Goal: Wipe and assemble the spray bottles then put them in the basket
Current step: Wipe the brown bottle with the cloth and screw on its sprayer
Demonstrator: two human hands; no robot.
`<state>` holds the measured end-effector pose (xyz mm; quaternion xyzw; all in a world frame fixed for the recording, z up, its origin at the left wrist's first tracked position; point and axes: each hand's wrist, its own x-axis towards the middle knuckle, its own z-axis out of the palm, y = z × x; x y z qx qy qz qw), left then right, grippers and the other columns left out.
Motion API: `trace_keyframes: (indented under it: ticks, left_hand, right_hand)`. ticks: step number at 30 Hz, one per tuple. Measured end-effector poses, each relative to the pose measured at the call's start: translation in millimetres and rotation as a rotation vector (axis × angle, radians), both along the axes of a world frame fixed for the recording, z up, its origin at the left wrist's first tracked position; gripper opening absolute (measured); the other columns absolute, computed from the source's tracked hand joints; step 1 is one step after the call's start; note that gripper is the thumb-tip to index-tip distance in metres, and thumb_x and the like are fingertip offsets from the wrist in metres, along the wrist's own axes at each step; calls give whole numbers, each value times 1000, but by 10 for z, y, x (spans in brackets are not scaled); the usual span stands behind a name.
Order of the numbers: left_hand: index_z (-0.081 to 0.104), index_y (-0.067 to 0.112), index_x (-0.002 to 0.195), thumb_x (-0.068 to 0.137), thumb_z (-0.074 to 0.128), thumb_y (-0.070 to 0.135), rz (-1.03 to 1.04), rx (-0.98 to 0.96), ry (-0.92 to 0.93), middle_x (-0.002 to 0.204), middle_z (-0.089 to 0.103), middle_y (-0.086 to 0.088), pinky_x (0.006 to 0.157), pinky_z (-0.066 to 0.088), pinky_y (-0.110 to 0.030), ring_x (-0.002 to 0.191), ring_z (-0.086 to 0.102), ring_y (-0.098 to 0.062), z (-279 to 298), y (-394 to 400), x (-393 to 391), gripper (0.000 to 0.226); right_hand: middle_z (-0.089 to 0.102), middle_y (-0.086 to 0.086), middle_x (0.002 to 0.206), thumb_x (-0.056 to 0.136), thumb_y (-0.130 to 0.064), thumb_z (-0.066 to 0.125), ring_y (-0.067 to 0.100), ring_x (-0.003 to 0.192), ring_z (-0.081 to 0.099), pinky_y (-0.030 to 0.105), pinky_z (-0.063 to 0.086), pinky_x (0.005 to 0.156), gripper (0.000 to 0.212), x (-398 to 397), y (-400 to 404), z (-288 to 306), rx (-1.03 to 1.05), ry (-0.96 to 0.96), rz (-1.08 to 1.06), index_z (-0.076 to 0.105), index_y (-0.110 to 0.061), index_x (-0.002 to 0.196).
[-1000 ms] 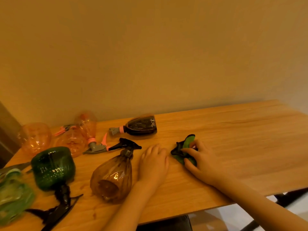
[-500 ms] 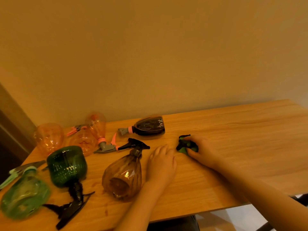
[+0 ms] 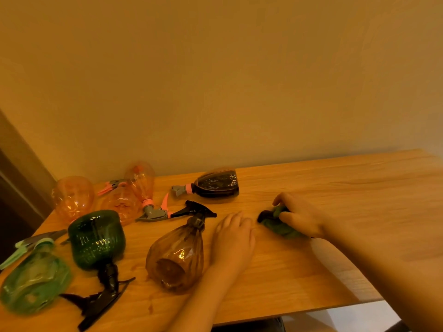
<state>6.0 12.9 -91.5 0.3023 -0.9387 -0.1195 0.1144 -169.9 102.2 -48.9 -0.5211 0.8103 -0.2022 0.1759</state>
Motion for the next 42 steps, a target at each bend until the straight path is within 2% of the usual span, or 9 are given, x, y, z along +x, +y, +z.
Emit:
trace_keyframes:
  ticks: [7,12,15,19,22,26,31,36,42]
  left_hand:
    - [30,24,146,100,33,35,12,-3,4,154,27,4,117,13,-33,142,19,-14,-8,-12,-16,47]
    - [28,20,146,100,35,36,33,2,14,153,29,2,116,16,-30,141,23,-14,-11,-10,-20,49]
    - [27,20,146,100,34,36,33,0,9,153,29,2,116,16,-30,141,23,-14,-13,-6,-23,49]
    - [27,19,146,100,33,37,30,0,4,153,29,2,117,17,-31,141,23,-14,-32,-18,-28,50]
    - [30,19,145,100,34,37,27,-15,4,152,30,1,117,18,-32,140,24,-15,-40,-20,-30,49]
    - [33,19,143,99,35,35,20,-25,14,151,32,2,116,19,-31,140,25,-14,-44,-28,-22,47]
    - [34,18,143,99,36,35,18,-34,22,151,32,1,116,19,-31,140,25,-15,-54,-24,-20,47]
    - [36,18,141,99,34,36,14,-18,23,152,30,0,117,18,-32,141,24,-16,-35,-25,-20,45]
    - [40,18,139,99,34,35,18,-34,8,152,31,0,116,17,-32,141,24,-16,-20,-13,-27,43]
  right_hand:
    - [57,-10,106,79,-5,71,6,101,57,27,46,93,51,43,28,-457,-472,-265,-160,50,-27,120]
    - [55,-6,106,82,-29,70,13,98,57,28,47,86,34,26,77,-526,-460,4,-125,61,-19,113]
    - [49,-6,110,77,-46,53,8,100,52,20,43,87,44,11,159,-444,-446,-46,-52,59,-23,114]
    - [57,-5,105,83,-21,64,6,87,60,16,49,69,33,-20,203,-320,-409,-320,-81,52,-32,111]
    - [55,-7,104,81,-23,72,5,69,55,19,45,59,41,-52,184,-318,-390,-270,-138,51,-30,116]
    - [41,-11,121,82,-42,63,-3,91,49,22,41,80,43,15,177,-320,-469,87,62,50,-34,122]
    - [45,-4,142,87,-20,43,18,136,36,41,34,107,36,1,143,-329,-413,236,391,59,-26,118]
    - [58,-2,127,91,-42,41,14,121,48,40,41,102,43,-60,162,-344,-279,245,383,60,-20,123]
    - [46,-10,131,80,-71,49,7,121,43,29,37,103,70,-89,225,-491,-262,125,262,46,-30,135]
